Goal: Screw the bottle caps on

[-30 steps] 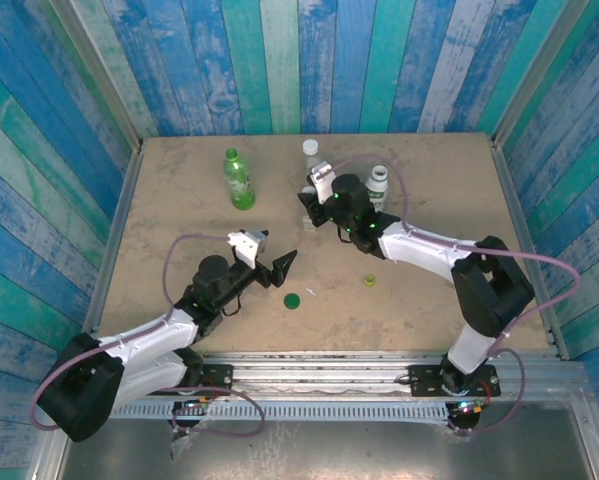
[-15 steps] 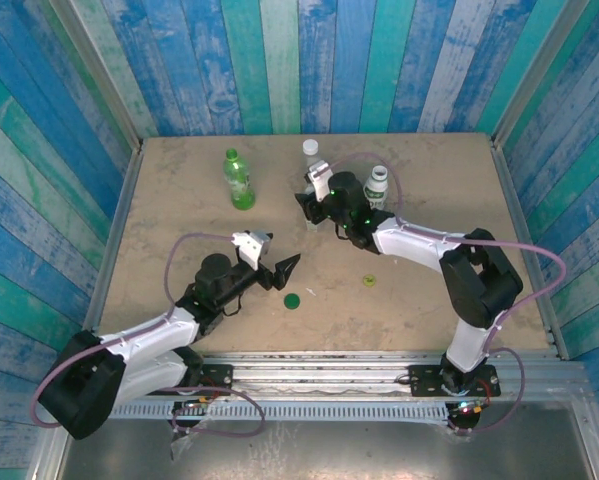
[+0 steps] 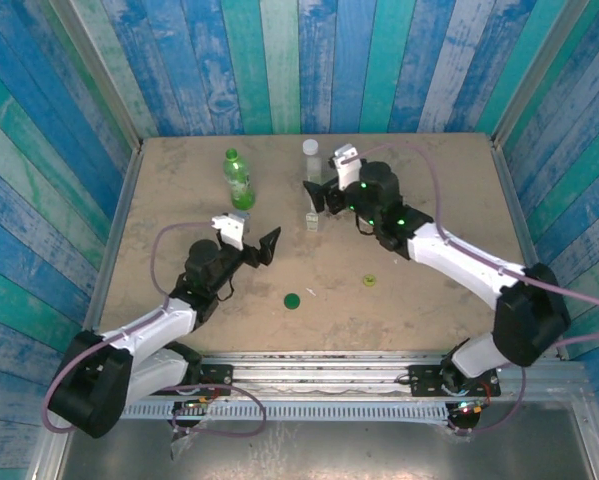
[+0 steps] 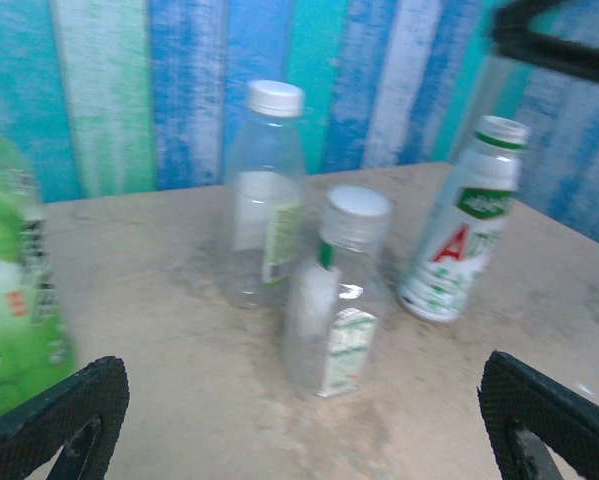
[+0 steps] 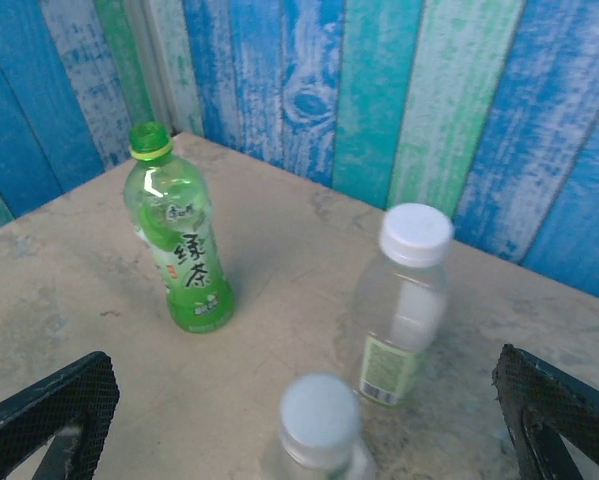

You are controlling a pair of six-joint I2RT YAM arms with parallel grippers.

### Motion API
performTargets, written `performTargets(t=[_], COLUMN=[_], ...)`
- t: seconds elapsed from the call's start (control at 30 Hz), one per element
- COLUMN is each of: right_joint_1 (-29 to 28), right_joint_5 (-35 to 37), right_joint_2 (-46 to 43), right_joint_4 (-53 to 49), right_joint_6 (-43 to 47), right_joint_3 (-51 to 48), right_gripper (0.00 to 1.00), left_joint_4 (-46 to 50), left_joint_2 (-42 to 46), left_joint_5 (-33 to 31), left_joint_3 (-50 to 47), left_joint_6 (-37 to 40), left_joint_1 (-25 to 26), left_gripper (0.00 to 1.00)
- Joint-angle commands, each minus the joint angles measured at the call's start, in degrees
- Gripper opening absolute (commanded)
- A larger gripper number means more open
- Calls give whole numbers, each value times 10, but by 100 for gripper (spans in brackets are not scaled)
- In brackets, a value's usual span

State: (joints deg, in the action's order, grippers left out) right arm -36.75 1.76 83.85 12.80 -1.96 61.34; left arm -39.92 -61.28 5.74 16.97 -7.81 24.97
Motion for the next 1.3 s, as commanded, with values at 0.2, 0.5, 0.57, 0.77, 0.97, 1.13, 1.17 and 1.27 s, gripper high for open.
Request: performTargets(t=[0.2,0.5,0.57,0.77,0.97,1.13,1.17,1.27], right_joint_1=[17,14,15,15,15,15,14,14], right_joint_5=[-25,-74,-72,-77,-76,-85,-86,-89], right_joint_2=[-134,-207,-216,-229,-234,-225,-223,-219], right_joint_4=[-49,-95,-99,-113,-118,-116,-115,-115], right_joint_6=[14,25,27,35,38,35,35,32], right_joint_3=[-107,-142,-147,-150,-150,-146,-146,-144], right_gripper=[100,100,100,100,100,100,100,100], left_joint_4=[22,102,114,178,214,212,215,226], left_joint_2=[-87,-201,-218,-274,-322,-358,-365,-385], left_joint_5=[-132,-164,-168,-164,-149,-129,-125,-125], left_joint_3=[103,251,275,360,416,436,441,451], left_joint_6=[-14,3,3,-4,-2,5,7,7], left_joint_1=[-65,-86,-92,-114,-127,-132,-133,-133], left_gripper=[94,94,94,94,94,94,94,95])
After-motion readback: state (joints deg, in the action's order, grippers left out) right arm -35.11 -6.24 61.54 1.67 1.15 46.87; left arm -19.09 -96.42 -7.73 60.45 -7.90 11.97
